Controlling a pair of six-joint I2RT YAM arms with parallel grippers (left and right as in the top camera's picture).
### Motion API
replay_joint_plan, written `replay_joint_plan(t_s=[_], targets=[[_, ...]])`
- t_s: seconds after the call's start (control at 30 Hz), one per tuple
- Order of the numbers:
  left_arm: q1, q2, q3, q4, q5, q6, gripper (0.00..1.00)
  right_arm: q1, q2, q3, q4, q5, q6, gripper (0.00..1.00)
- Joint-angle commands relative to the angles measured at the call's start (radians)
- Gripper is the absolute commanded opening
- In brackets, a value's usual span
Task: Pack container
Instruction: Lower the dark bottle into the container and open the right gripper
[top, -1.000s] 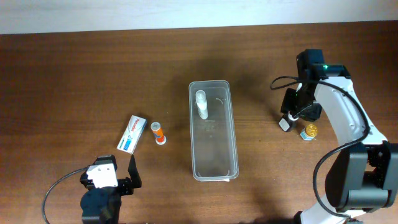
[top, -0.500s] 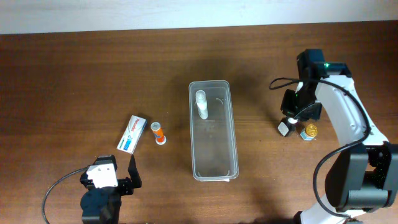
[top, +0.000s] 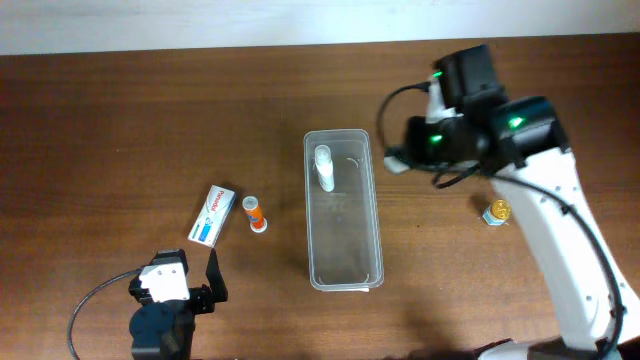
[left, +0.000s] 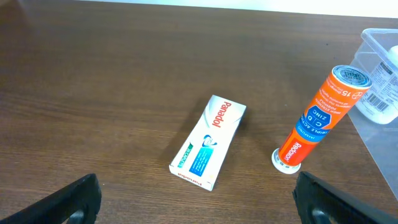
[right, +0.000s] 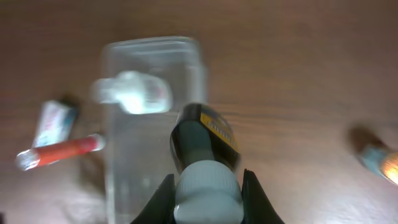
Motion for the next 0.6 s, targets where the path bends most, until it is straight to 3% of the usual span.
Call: replay_joint_plan(t_s=[0.0,0.2,0.57], targets=[[-0.004,-0.009,-0.001,0.005,0.014,0.015,0.99,0.088,0.023,0.009,0.040,0.039,0.031,0.12],[-0.004,-0.009,-0.001,0.005,0.014,0.015,0.99,0.165,0.147,0.003,0.099,0.109,0.090,0.12],[-0.004,-0.009,-0.001,0.005,0.014,0.015,0.99,0.158,0.375,0.003,0.227,0.142,0.119,0.12]])
